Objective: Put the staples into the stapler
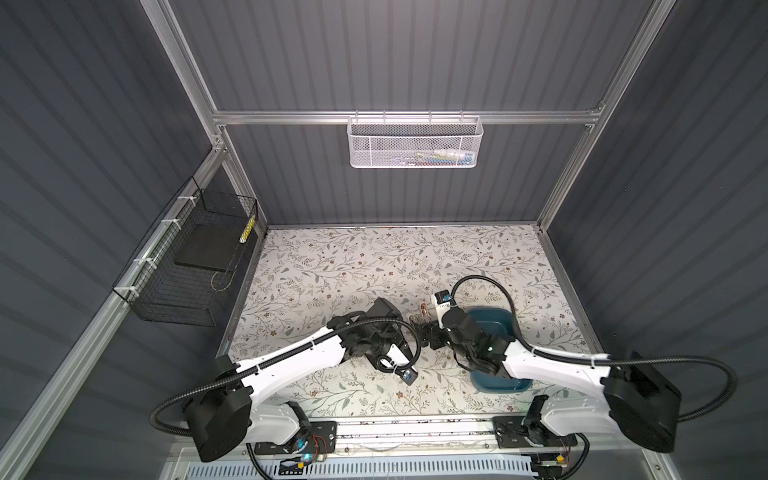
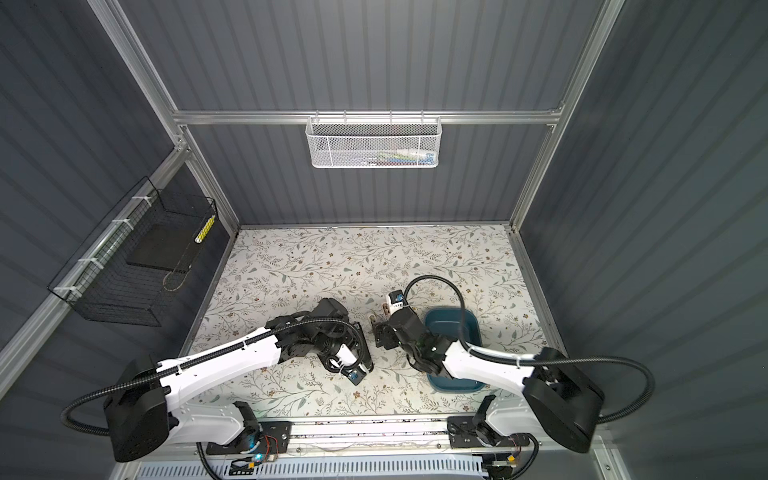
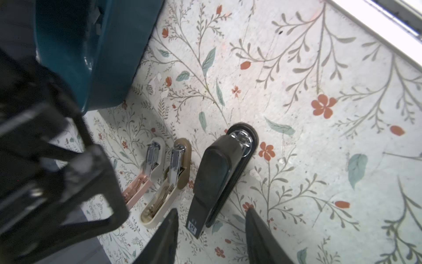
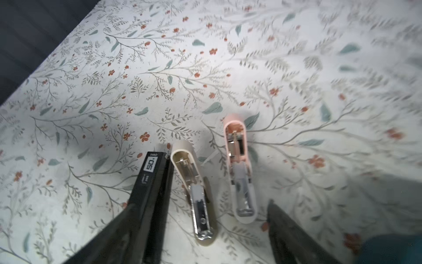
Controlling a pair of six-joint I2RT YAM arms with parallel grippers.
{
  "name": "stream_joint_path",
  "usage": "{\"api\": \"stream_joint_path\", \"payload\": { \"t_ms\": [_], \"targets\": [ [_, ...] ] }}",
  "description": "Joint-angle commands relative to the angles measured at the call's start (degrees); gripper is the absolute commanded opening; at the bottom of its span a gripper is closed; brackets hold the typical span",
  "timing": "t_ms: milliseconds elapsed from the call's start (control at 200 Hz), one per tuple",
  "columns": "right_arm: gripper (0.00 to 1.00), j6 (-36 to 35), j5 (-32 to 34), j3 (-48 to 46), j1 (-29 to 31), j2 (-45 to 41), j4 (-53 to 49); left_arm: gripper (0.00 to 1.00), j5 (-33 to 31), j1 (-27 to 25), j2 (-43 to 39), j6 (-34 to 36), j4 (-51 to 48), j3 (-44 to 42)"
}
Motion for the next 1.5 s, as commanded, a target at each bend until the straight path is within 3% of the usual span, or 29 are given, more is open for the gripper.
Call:
{"api": "stream_joint_path", "payload": {
  "t_ms": [0,215,295,410,870,1175,1401,1496],
  "targets": [
    [0.99,1.3,4.4,-4.1,-1.5,-8.6,0.1,0.49,2.0,-0.8,1.7,-1.3,-2.3,1.5],
    [0.99,0.0,5.5,-10.1,-4.8,-23.9,-1.6,0.49,3.0,-1.1,4.2,-1.8,-3.2,2.6],
    [0.99,2.7,8.0,-10.3,-5.0,-27.9,-4.5,0.49,3.0,-1.4,5.2,-2.0,-3.6,2.9],
    [0.99,6.6,9.0,-8.7,-5.1,-30.6,-8.7,0.49,3.0,-1.5,6.6,-2.2,-3.8,3.2],
    [0.99,12.9,7.7,-12.4,-5.3,-42.4,-6.2,0.49,4.8,-1.9,8.9,-4.5,-5.1,7.8],
    [0.99,2.4,1.9,-9.7,-6.3,-47.1,-12.4,0.46,-0.4,-3.0,17.5,-3.7,-12.7,14.5],
    [0.99,2.1,1.6,-12.5,-6.7,-49.1,-10.5,0.45,-2.7,-4.3,20.4,-3.7,-13.6,14.9],
    [0.99,2.0,1.5,-12.5,-6.8,-49.4,-10.9,0.39,-2.8,-4.3,21.2,-3.6,-13.3,14.9]
  ]
}}
